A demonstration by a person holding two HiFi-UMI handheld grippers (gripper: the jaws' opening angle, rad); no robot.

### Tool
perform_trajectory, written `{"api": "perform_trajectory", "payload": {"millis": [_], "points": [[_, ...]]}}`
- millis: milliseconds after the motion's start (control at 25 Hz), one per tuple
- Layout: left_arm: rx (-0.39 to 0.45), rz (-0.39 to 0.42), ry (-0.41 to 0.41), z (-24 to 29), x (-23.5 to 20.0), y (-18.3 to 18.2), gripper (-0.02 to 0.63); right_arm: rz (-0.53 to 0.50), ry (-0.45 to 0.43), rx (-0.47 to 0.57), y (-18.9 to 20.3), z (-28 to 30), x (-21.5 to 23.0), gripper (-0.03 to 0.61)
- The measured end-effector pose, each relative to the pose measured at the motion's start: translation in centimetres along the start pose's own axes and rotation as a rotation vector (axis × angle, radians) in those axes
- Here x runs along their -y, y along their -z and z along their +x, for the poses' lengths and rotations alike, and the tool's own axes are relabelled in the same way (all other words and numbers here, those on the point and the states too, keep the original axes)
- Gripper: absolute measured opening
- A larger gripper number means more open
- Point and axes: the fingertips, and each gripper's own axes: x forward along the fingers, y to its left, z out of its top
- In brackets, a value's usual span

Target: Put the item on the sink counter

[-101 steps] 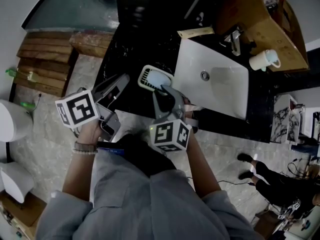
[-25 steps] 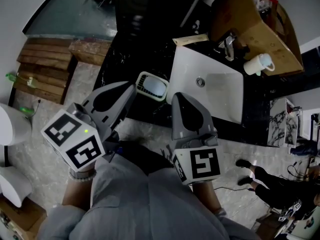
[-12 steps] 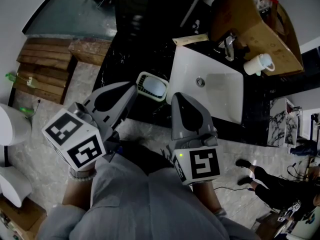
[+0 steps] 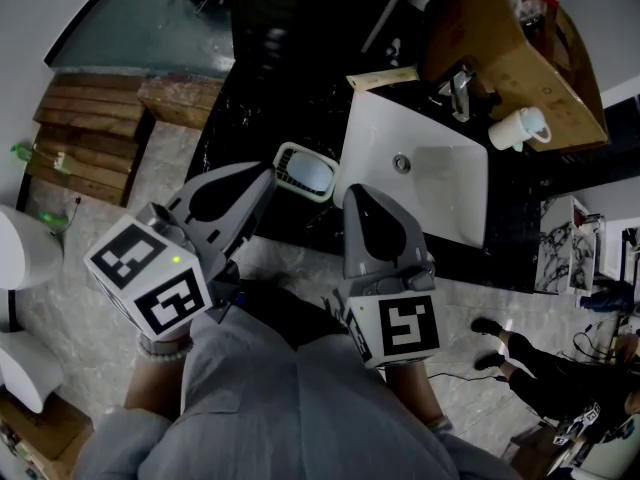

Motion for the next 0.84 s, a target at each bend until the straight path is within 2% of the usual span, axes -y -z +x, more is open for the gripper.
{"api": "perform_trajectory", "payload": {"millis": [840], "points": [[-0.003, -0.008, 0.005, 0.11, -0.32, 0.14, 0.005, -0.011, -0.004, -0.01, 0.27, 0.44, -0.19, -0.003]]}}
